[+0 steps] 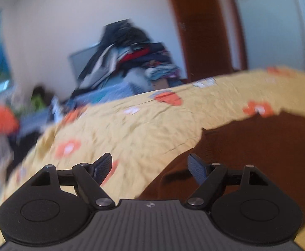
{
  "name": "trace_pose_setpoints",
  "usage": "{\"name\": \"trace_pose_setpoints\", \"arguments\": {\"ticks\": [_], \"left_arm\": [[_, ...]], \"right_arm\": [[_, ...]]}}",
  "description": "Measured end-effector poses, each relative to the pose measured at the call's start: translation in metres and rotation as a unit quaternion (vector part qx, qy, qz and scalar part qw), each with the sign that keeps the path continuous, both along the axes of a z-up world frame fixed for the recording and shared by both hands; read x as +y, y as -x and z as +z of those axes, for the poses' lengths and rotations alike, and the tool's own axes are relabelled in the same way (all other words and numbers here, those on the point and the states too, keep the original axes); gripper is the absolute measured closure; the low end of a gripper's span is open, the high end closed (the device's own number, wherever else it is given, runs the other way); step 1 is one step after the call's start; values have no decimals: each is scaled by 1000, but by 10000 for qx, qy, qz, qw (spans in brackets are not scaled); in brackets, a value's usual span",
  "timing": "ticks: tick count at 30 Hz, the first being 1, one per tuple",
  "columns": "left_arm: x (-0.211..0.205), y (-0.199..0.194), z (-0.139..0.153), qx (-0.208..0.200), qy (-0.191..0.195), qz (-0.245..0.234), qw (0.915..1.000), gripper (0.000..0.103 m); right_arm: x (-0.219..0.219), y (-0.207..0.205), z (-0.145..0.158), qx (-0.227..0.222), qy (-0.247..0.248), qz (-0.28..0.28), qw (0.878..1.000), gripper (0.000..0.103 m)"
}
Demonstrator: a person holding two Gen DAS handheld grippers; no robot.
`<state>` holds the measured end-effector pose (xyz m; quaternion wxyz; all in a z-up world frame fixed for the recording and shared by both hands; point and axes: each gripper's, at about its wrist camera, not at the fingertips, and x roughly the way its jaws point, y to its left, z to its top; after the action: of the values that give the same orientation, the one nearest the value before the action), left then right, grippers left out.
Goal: Fold small clothes
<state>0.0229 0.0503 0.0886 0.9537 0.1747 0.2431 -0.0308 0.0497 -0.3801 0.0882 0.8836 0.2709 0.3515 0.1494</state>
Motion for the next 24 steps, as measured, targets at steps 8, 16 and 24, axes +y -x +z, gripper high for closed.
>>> {"name": "trace_pose_setpoints", "arguments": {"ticks": [8, 16, 24], "left_arm": [[-68, -80, -69, 938, -1311, -889, 9829, 60], [-9, -124, -66, 1319, 194, 279, 9907, 94], [-23, -62, -10, 70, 654, 251, 9975, 12]], "right_arm": [[65, -97, -35, 636, 932, 452, 9926, 46], [55, -102, -39, 455, 819, 238, 9953, 88], [66, -52, -9, -422, 990, -254, 9939, 46]]}}
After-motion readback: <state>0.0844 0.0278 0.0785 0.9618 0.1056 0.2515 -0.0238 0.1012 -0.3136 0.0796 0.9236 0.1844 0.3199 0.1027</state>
